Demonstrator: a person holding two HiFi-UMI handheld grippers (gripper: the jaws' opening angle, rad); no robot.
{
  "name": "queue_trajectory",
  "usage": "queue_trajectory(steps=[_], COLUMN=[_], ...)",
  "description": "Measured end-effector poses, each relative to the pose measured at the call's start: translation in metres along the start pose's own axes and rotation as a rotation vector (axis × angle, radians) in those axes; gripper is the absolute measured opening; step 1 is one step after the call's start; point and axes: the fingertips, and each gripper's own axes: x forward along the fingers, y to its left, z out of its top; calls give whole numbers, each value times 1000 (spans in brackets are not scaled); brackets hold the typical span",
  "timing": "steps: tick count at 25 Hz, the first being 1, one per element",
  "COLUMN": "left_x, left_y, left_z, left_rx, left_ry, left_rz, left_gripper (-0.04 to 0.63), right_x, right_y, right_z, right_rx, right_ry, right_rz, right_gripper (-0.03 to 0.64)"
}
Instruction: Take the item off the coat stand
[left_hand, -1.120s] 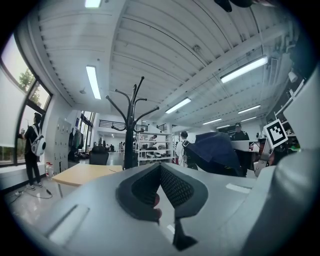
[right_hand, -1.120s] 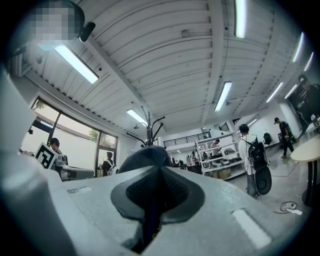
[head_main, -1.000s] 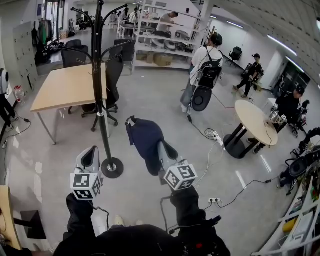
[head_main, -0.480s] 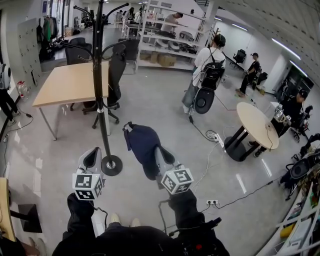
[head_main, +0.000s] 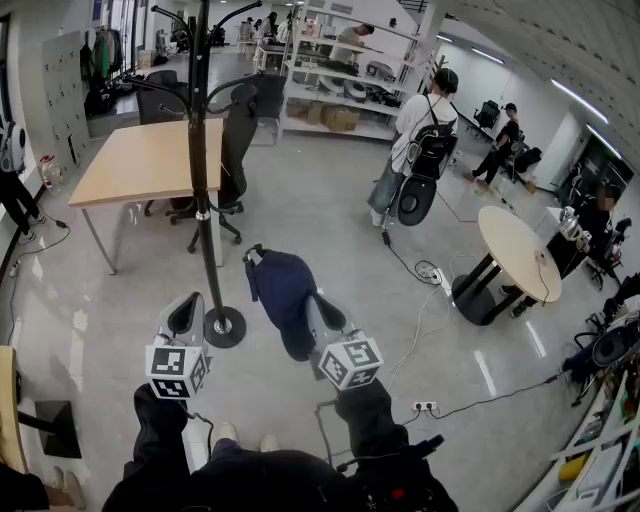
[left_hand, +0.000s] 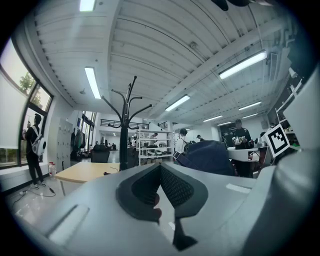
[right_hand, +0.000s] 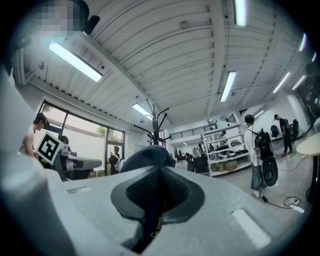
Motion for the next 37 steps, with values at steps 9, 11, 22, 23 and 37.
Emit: queue_trajectory(steps=[9,11,22,23,37], left_x=[1,3,6,6,6], left_y=[-5,-6,-4,-2,-3], left_z=[1,0,-2,-1,0], left_rx=[4,4,-1,-2,-7], left_ry=[-1,0,-2,-2,1], left_rz=[-6,-8,-2,-1,-4], left_gripper=[3,2,2,3,2], right_x=[-1,-1,3,4,4], right_y=[-1,-3,-5,-4,-4], right_z=[-3,-4,-7,-7,-5], right_rx=[-12,-11,-11,-11,-10], right_ry=[7,10,20,20,23], right_rz=[6,4,11,11,12], right_gripper=[12,11,11,12,11])
